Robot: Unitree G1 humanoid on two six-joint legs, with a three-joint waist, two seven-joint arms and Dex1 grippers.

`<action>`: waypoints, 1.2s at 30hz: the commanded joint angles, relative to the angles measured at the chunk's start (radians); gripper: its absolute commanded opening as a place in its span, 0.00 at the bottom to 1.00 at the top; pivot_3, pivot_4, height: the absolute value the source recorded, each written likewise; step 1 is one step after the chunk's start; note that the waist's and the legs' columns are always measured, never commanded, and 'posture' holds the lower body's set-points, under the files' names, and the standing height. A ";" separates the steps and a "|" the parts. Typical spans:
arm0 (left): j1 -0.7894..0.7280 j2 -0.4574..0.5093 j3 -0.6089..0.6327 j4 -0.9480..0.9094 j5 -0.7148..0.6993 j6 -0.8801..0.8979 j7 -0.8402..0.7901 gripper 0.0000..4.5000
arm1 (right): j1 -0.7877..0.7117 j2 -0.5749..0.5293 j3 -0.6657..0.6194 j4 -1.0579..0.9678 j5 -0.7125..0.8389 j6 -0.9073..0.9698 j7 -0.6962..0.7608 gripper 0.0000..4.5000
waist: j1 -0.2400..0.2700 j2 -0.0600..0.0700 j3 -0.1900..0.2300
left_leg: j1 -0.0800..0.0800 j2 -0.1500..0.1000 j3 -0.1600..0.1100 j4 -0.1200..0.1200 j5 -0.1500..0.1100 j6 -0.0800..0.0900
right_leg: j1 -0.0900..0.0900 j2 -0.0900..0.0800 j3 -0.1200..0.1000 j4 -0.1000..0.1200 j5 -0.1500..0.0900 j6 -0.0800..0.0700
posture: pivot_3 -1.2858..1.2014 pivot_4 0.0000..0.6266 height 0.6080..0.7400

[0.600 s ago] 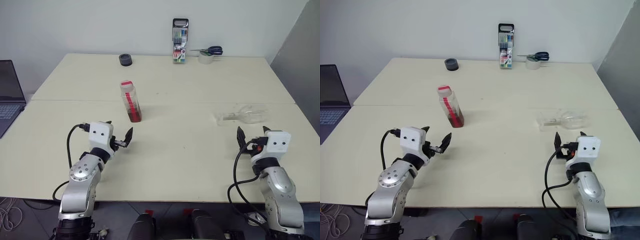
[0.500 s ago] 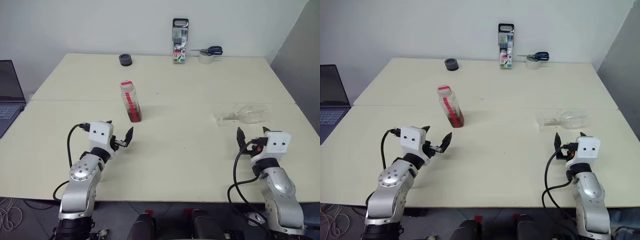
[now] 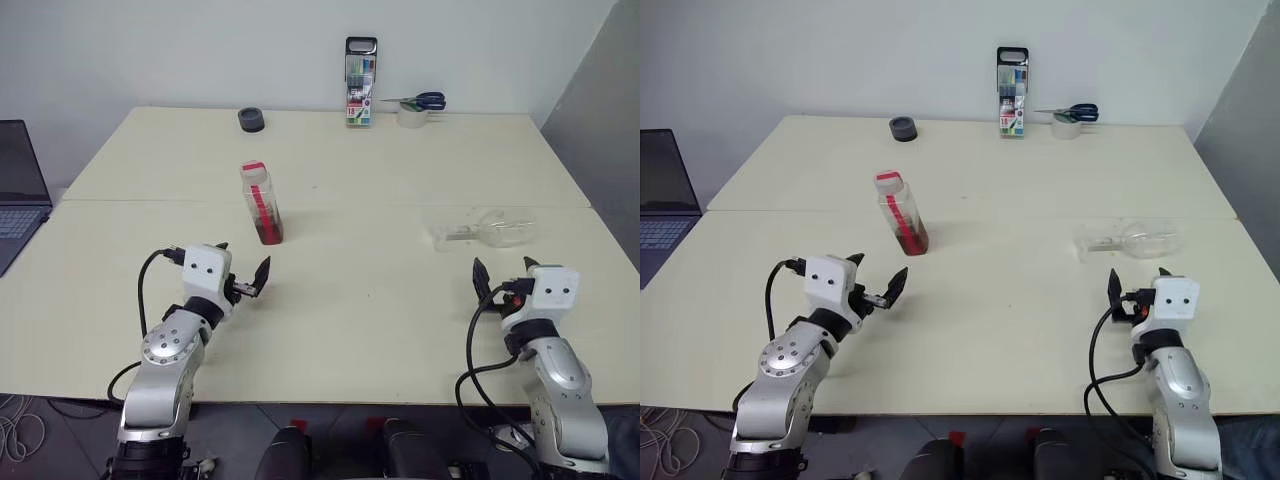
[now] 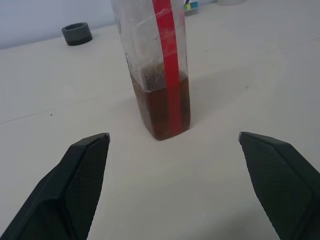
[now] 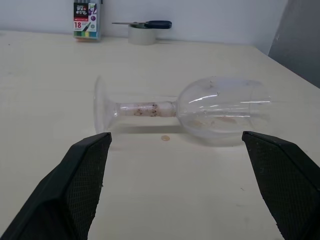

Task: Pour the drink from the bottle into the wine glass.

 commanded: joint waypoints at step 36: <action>-0.242 -0.082 -0.065 0.187 0.098 -0.001 0.139 0.98 | -0.183 -0.413 0.094 -0.324 0.589 0.458 0.475 1.00 | 0.002 0.001 0.002 | -0.002 -0.001 -0.002 0.000 0.000 0.000 | 0.001 0.000 -0.002 -0.002 0.000 0.000 | 0.52 0.24 1.00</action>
